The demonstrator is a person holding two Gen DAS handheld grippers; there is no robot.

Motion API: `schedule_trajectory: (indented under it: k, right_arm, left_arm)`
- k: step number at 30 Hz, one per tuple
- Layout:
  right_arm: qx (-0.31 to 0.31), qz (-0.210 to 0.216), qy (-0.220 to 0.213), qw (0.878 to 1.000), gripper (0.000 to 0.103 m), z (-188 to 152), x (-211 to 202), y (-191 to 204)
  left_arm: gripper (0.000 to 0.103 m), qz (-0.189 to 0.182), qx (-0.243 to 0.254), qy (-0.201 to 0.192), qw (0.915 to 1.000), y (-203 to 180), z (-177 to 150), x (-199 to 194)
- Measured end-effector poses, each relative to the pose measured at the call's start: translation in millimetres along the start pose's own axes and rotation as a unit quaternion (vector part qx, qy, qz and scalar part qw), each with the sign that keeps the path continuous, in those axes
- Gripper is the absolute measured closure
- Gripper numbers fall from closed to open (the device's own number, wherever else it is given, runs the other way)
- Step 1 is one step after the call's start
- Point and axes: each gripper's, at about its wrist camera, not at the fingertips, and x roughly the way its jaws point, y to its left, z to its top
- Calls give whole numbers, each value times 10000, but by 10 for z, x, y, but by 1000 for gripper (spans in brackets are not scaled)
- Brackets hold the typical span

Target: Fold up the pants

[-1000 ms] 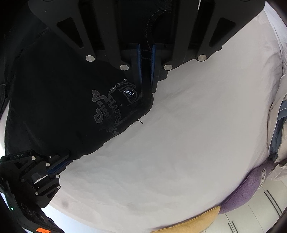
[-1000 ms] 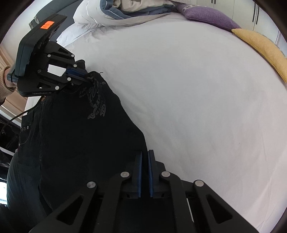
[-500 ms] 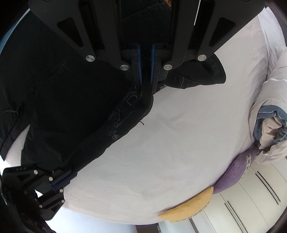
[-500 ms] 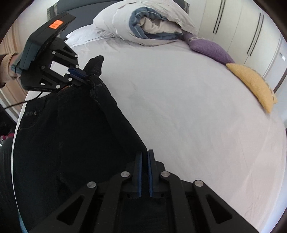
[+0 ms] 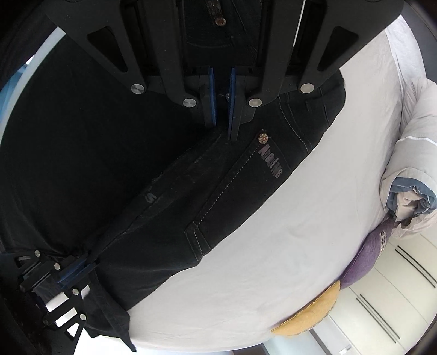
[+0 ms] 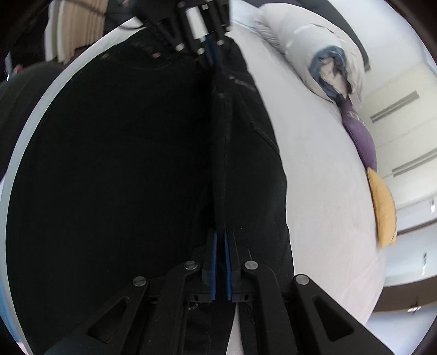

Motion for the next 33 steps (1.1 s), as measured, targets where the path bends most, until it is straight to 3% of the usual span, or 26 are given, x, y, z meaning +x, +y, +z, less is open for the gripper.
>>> schedule_trajectory:
  k: [10, 19, 24, 33]
  right_arm:
    - [-1322, -247, 135, 9908, 97, 31, -115, 478]
    - [-2303, -354, 62, 9725, 97, -41, -245, 940]
    - [-2564, -334, 20, 9660, 97, -22, -303, 1096]
    - [-2558, -226, -62, 9664, 97, 209, -349, 1281]
  left_arm:
    - [98, 220, 757, 7, 9969, -267, -320, 18]
    - [98, 277, 1230, 206, 9918, -511, -768, 41]
    - [98, 319, 1321, 256, 9904, -586, -913, 46]
    - [98, 325, 1351, 291, 9899, -273, -1086, 136]
